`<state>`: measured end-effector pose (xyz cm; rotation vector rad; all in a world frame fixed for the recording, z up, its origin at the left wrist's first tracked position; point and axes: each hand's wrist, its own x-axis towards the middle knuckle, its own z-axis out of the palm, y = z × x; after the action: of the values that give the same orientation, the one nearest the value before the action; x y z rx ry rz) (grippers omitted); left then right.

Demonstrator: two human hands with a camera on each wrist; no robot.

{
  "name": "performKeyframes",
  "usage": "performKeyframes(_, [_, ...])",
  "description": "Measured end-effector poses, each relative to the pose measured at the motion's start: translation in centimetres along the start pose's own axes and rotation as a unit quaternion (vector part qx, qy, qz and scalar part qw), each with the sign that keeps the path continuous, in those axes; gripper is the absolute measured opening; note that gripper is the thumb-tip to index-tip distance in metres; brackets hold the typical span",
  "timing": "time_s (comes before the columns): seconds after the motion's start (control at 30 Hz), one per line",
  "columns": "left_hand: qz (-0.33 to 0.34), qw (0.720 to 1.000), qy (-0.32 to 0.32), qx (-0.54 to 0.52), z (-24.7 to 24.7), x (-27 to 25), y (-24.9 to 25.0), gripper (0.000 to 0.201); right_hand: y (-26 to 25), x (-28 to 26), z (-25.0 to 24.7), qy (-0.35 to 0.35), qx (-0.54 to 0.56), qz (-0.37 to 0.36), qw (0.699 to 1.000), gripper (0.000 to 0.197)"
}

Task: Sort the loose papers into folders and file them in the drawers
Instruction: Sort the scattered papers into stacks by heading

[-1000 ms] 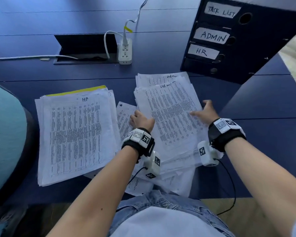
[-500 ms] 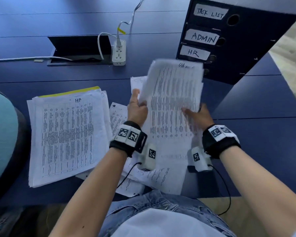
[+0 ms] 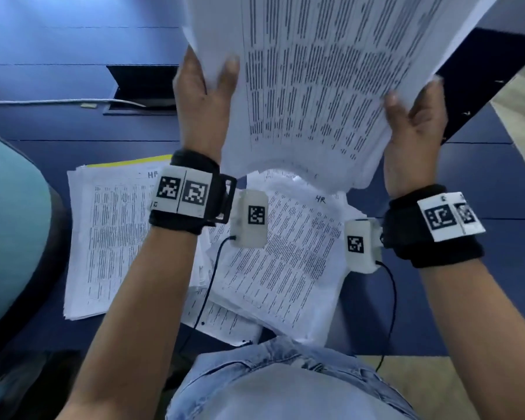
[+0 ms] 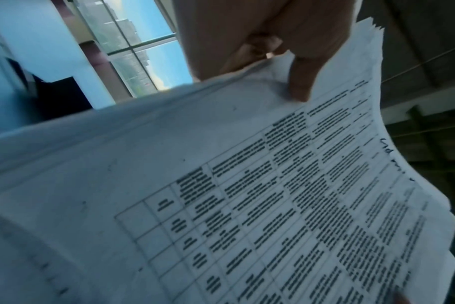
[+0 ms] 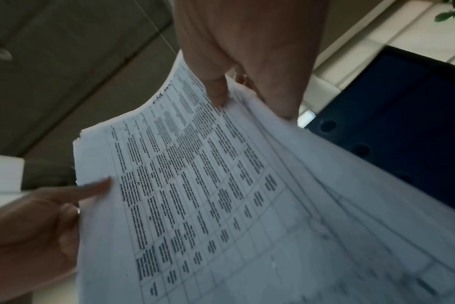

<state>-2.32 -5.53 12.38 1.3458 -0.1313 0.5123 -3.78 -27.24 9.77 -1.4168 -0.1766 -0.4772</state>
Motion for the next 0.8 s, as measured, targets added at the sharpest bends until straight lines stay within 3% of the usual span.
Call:
performKeyframes(0.17, [-0.166,0.985,-0.011,0.032,-1.8,-3.7,-5.0,0.052,4.2,-3.3,0.1,-0.007,-0.061,0.148,0.987,0.028])
performKeyframes(0.4, [-0.237,0.963,0.003,0.132,-2.4,-3.9,-9.1,0.023,5.8,-2.9,-1.3,0.043,-0.198,0.168,0.965,0.022])
performKeyframes(0.47, [-0.281,0.943,-0.007,0.176,-2.0,-4.0,-10.8,0.026,6.6,-3.3,-2.0,0.057,-0.217,0.193,0.955,0.023])
performKeyframes(0.53, [-0.342,0.901,-0.062,0.258,-1.3,-4.6,-12.3,0.035,7.9,-4.5,-2.7,0.077,-0.239,0.239,0.938,0.024])
performKeyframes(0.7, [-0.399,0.731,-0.251,0.493,0.1,-7.9,-14.3,0.071,10.5,-7.8,-4.5,0.127,-0.309,0.351,0.875,0.02])
performKeyframes(0.73, [-0.393,0.708,-0.271,0.521,0.4,-8.5,-14.5,0.074,10.8,-8.2,-4.8,0.13,-0.315,0.36,0.869,0.02])
performKeyframes(0.8, [-0.391,0.691,-0.271,0.545,0.7,-9.2,-14.6,0.076,11.1,-8.9,-5.3,0.137,-0.312,0.372,0.864,0.02])
